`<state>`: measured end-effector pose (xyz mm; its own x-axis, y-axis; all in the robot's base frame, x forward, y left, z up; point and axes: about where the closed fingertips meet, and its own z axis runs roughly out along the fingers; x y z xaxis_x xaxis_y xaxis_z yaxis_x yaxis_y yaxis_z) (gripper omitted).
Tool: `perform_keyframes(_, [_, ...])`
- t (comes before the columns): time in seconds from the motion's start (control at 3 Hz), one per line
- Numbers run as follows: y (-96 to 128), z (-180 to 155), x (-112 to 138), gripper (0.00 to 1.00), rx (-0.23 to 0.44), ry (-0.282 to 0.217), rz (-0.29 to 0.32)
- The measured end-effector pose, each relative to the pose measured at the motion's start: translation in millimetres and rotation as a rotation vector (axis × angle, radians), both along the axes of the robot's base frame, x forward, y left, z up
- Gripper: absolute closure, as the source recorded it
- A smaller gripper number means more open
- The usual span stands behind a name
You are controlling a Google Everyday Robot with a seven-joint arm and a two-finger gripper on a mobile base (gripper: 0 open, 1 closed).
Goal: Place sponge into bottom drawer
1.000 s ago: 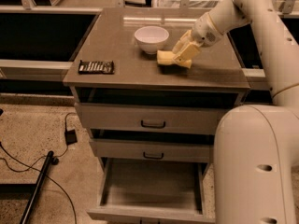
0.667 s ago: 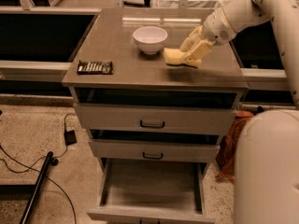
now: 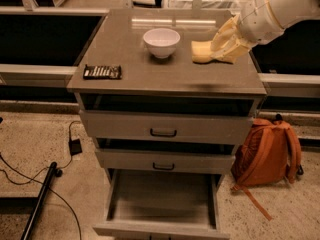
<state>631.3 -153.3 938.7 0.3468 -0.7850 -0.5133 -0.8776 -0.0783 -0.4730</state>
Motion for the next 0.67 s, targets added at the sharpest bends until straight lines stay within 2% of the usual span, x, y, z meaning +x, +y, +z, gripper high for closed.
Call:
perform_keyframes(0.33, [9.2, -2.5, -24.2, 1.00, -0.055, -0.017, 0.035])
perform_keyframes(0.67, [9.5, -3.5, -24.0, 1.00, -0.054, -0.015, 0.035])
